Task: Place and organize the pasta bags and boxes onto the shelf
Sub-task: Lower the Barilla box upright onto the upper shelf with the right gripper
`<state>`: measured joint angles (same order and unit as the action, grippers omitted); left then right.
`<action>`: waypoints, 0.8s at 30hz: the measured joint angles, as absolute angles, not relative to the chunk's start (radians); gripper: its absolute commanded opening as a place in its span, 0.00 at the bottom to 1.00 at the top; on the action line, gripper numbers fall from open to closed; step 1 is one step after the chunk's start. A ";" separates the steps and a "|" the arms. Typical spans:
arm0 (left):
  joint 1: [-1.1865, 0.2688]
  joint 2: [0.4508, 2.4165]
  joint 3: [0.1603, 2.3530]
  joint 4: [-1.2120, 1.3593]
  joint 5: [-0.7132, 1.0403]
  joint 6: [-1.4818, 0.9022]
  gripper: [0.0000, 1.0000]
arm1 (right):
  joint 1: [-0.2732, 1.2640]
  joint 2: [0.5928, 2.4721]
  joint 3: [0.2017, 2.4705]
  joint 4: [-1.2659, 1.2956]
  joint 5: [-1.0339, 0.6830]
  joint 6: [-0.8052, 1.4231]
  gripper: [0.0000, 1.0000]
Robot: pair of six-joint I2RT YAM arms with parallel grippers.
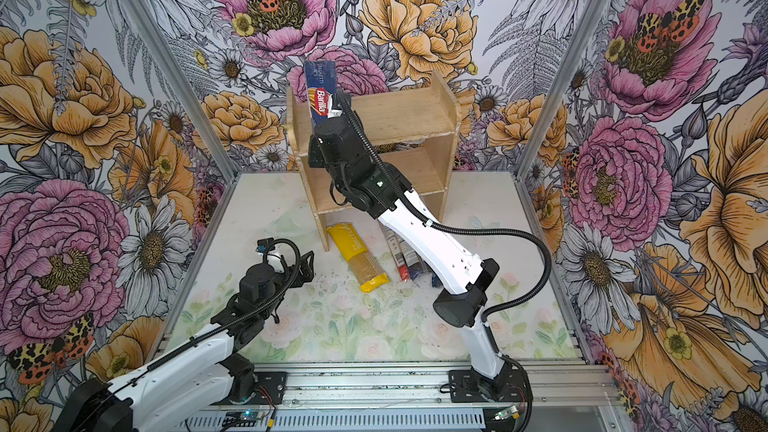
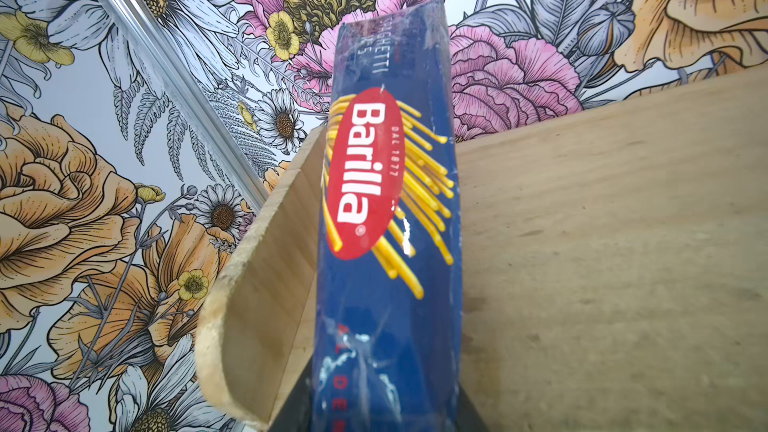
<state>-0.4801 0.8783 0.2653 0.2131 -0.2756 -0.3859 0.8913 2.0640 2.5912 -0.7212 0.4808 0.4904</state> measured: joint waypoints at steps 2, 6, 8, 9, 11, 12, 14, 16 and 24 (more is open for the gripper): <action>-0.480 0.878 0.265 0.213 -0.276 -0.386 0.99 | 0.891 2.064 2.591 -0.721 0.480 0.490 0.23; -0.480 0.878 0.265 0.213 -0.276 -0.386 0.99 | 0.891 2.064 2.589 -0.720 0.480 0.493 0.28; -0.480 0.875 0.265 0.213 -0.276 -0.386 0.99 | 0.891 2.064 2.589 -0.720 0.480 0.493 0.30; -0.480 0.873 0.265 0.213 -0.276 -0.386 0.99 | 0.891 2.064 2.588 -0.719 0.480 0.493 0.32; -0.480 0.870 0.265 0.213 -0.276 -0.386 0.99 | 0.891 2.064 2.585 -0.714 0.480 0.497 0.35; -0.480 0.868 0.265 0.213 -0.276 -0.386 0.99 | 0.891 2.064 2.582 -0.710 0.480 0.497 0.36; -0.480 0.865 0.265 0.213 -0.276 -0.386 0.99 | 0.891 2.064 2.577 -0.703 0.480 0.500 0.38; -0.480 0.863 0.265 0.213 -0.276 -0.386 0.99 | 0.891 2.064 2.573 -0.697 0.480 0.501 0.39; -0.480 0.859 0.265 0.212 -0.276 -0.386 0.99 | 0.891 2.064 2.560 -0.676 0.481 0.507 0.42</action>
